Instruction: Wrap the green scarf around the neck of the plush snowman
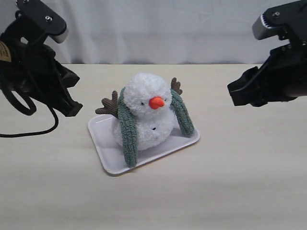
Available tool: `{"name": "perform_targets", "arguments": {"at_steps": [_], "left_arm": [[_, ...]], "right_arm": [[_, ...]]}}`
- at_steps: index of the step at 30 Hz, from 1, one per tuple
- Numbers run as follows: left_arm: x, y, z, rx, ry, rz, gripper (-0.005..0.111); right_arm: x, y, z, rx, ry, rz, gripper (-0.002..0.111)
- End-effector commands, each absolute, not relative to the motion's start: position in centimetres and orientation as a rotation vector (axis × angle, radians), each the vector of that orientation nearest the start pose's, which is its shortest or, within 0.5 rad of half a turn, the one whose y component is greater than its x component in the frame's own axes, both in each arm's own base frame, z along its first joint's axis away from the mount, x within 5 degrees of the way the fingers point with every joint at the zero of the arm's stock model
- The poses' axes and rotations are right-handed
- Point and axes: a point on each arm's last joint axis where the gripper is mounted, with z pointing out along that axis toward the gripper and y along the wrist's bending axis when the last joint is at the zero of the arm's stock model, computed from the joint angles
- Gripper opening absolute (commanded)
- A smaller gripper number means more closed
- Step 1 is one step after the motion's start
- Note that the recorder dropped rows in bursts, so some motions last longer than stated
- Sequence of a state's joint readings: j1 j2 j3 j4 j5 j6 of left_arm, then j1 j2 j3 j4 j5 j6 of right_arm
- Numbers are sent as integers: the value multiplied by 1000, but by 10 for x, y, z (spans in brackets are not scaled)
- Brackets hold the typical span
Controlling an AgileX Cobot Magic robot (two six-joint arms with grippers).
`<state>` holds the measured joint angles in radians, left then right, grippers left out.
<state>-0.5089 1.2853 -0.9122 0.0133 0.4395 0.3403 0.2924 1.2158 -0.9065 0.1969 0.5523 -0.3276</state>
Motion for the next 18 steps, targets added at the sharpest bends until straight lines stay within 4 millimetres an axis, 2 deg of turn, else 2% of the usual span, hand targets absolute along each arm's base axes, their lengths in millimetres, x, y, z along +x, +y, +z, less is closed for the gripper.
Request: {"name": "perform_targets", "arguments": {"at_steps": [1,5,9,18], "left_arm": [[226,-132,312,924,2021,-188,0],[211,-129,331,884,1962,-259,0],[191,-121,346,917,1919,-272,0],[154,-103,367,967,1873,-285,0]], "right_arm": [[255,92,292,-685,2281,228,49],[272,100,279,-747,2302,243,49],[289,106,262,-804,2323,239,49],[316,121,218,-996,2230,278,49]]}}
